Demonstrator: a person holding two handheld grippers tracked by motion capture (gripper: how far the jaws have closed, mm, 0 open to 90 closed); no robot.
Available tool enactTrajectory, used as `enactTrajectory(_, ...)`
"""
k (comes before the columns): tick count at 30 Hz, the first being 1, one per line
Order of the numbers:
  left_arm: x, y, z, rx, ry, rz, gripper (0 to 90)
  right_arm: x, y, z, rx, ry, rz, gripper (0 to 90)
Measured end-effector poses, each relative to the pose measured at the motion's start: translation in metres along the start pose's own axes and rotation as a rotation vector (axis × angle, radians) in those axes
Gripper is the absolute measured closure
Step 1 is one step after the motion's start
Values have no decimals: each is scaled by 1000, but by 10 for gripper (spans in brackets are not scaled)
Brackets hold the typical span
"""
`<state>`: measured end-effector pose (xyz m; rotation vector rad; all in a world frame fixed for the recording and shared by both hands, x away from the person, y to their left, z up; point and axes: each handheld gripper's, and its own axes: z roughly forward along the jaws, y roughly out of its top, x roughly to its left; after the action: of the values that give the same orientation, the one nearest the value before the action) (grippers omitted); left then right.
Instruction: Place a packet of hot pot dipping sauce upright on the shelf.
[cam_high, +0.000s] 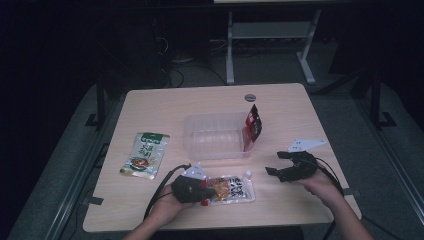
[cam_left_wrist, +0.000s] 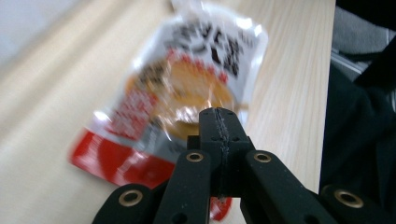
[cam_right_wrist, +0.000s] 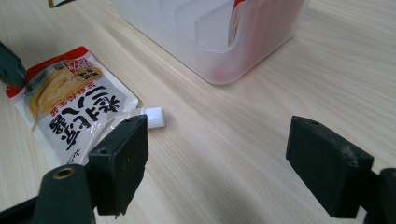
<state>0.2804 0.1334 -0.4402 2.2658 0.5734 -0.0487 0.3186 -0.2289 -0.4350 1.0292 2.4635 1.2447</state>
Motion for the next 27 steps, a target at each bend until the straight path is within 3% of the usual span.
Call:
enactTrajectory(6, 8, 14, -6, -38, 1, 22, 898, 1, -1, 2, 3, -2, -9, 202)
enactTrajectory(10, 10, 24, 1, -35, 3, 48, 898, 2, -1, 2, 4, -7, -3, 202)
enactTrajectory(15, 7, 32, 27, 20, -18, 76, 898, -1, -3, 1, 7, -12, -5, 201)
enactTrajectory(18, 6, 31, 33, 42, -18, 82, 898, -2, -4, 1, 5, -16, -2, 197)
enactTrajectory(20, 5, 29, 40, 88, 9, 103, 898, -2, -5, 2, 7, -15, -1, 194)
enactTrajectory(27, 2, 30, 49, 125, 54, 122, 899, -1, -6, 4, 16, -20, -8, 188)
